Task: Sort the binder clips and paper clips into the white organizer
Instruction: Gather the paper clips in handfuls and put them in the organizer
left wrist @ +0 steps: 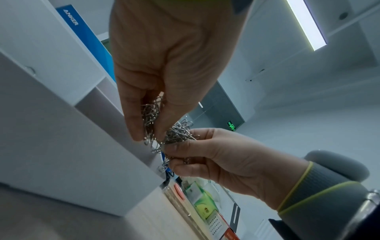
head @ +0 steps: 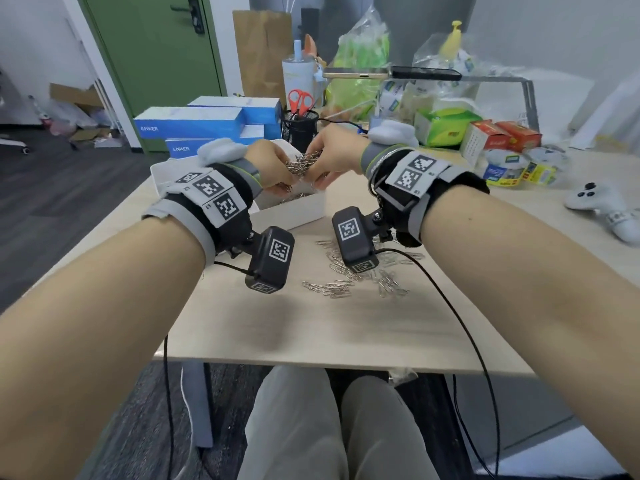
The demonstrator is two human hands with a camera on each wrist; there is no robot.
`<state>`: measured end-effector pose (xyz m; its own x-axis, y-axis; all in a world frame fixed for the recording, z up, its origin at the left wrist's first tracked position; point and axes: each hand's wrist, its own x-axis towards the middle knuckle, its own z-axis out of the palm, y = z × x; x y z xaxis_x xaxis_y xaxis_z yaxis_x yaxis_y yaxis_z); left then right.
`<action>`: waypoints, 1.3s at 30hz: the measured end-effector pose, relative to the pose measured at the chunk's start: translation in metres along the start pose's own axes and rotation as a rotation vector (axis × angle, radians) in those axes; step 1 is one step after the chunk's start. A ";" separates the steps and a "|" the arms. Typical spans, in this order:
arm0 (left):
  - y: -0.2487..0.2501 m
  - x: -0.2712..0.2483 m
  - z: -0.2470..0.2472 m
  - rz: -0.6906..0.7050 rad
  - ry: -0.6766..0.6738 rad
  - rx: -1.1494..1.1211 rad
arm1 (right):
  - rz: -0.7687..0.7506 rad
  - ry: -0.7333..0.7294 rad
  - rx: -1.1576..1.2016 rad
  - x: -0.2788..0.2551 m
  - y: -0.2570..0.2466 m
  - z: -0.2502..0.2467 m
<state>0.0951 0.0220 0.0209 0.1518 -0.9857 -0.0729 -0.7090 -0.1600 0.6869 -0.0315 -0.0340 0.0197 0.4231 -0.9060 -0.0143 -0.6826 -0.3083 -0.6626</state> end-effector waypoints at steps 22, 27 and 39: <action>-0.011 0.002 0.011 0.043 0.134 0.069 | -0.059 -0.066 -0.019 -0.007 0.005 0.010; -0.010 -0.011 0.022 0.099 0.177 0.067 | -0.087 0.080 -0.147 -0.026 0.013 -0.001; -0.008 -0.033 0.065 0.184 -0.074 0.056 | 0.210 -0.292 -0.206 -0.060 0.080 0.009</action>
<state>0.0512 0.0527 -0.0295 -0.0336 -0.9994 -0.0047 -0.7576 0.0224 0.6524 -0.1061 -0.0014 -0.0392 0.3933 -0.8440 -0.3645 -0.8645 -0.2046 -0.4590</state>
